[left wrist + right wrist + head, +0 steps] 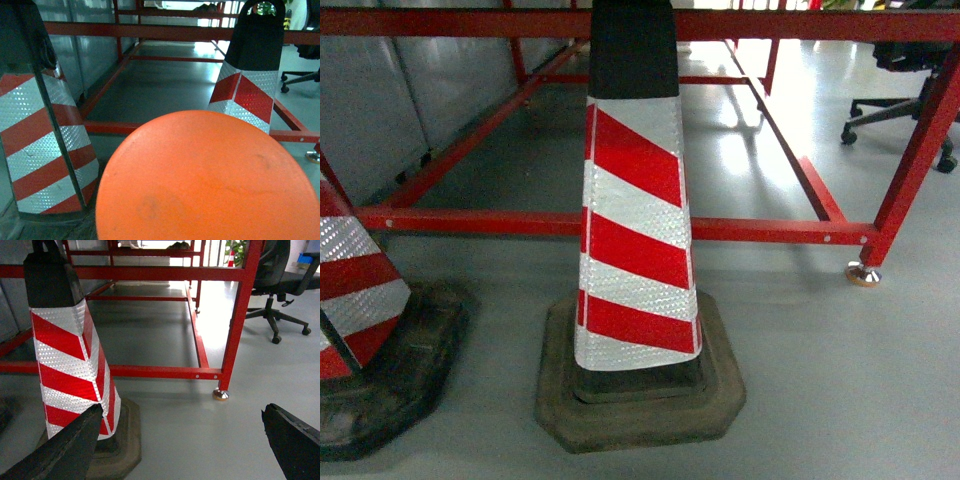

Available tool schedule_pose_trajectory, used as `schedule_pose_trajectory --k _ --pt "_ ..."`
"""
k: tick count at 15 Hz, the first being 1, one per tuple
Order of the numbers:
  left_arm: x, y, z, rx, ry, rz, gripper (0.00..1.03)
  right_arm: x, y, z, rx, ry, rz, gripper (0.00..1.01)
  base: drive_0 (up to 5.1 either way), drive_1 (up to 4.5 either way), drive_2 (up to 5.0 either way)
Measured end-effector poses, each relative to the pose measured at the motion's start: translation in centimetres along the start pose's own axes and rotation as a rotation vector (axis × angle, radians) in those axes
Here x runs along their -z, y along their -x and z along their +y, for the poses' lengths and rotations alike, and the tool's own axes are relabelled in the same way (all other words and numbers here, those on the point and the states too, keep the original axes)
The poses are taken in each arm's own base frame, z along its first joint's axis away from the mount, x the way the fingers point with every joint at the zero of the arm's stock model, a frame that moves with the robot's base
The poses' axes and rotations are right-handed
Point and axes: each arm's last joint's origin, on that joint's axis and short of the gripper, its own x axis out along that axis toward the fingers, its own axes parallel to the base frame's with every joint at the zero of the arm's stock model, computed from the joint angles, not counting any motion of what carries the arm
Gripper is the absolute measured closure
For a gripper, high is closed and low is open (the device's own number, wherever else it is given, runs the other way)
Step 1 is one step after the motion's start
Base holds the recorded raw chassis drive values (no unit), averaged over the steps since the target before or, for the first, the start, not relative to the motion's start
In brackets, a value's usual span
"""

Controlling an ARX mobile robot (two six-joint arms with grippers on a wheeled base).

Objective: Pick capacitor and pack into box

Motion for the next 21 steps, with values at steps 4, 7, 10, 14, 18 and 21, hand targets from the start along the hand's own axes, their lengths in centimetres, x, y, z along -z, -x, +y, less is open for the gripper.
schedule_pose_trajectory --k 4,7,10,14,18,21 --pt "0.02 0.00 0.00 0.000 0.000 0.002 0.60 0.00 0.00 0.00 0.000 0.000 0.000 0.03 0.0 0.00 0.0" --pt "0.02 0.00 0.00 0.000 0.000 0.002 0.60 0.00 0.00 0.00 0.000 0.000 0.000 0.03 0.0 0.00 0.0" --pt "0.02 0.00 0.00 0.000 0.000 0.002 0.60 0.00 0.00 0.00 0.000 0.000 0.000 0.03 0.0 0.00 0.0" --pt "0.03 0.00 0.00 0.000 0.000 0.003 0.60 0.01 0.00 0.00 0.000 0.000 0.001 0.03 0.0 0.00 0.0" --pt "0.02 0.00 0.00 0.001 -0.003 0.002 0.60 0.00 0.00 0.00 0.001 -0.001 0.000 0.03 0.0 0.00 0.0" --pt "0.02 0.00 -0.01 0.002 -0.005 0.002 0.60 0.00 0.00 -0.01 0.002 -0.001 0.000 0.03 0.0 0.00 0.0"
